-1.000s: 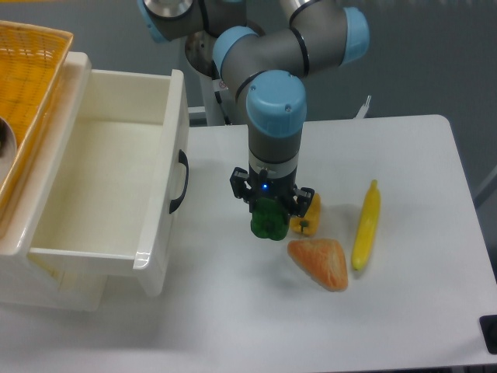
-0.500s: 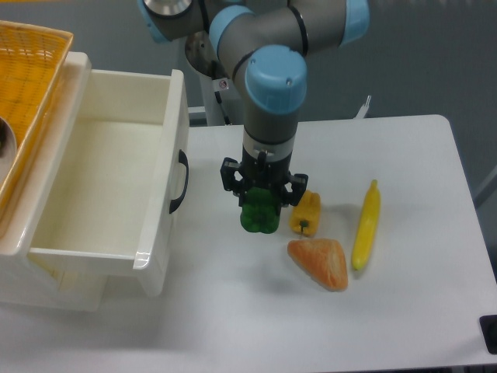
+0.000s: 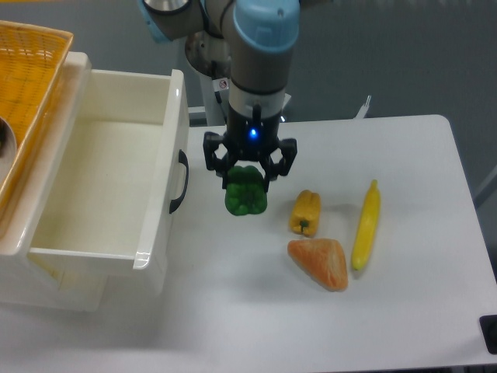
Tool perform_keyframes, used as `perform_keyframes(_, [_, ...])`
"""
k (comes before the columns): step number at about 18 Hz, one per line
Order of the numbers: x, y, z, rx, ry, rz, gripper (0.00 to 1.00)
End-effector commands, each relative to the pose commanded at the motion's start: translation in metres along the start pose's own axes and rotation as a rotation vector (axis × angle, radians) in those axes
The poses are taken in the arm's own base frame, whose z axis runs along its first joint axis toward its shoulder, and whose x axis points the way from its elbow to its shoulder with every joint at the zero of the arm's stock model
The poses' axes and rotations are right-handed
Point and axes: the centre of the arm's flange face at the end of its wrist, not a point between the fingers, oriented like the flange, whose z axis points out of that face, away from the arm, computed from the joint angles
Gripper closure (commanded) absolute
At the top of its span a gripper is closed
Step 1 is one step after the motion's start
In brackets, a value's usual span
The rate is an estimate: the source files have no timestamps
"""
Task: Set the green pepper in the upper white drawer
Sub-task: 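Lift the green pepper and carry it toward the open white drawer, then move the held pepper over the drawer interior and lower it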
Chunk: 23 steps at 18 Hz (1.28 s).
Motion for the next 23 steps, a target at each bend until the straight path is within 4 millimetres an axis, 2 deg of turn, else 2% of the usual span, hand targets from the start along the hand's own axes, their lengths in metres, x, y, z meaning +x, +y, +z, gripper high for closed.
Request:
perform_keyframes(8, [0.031, 0.032, -0.059, 0.039, 0.027, -0.006, 0.63])
perform_keyframes(11, [0.04, 0.041, -0.071, 0.051, 0.029, -0.003, 0.63])
perform_keyframes(14, [0.052, 0.047, -0.077, 0.062, 0.071, -0.007, 0.62])
perform_keyframes(16, [0.062, 0.047, -0.074, 0.055, 0.083, 0.005, 0.62])
perform_keyframes(21, [0.092, 0.049, -0.059, -0.001, 0.111, 0.049, 0.62])
perform_keyframes(23, [0.098, 0.048, -0.052, -0.022, 0.123, 0.057, 0.62])
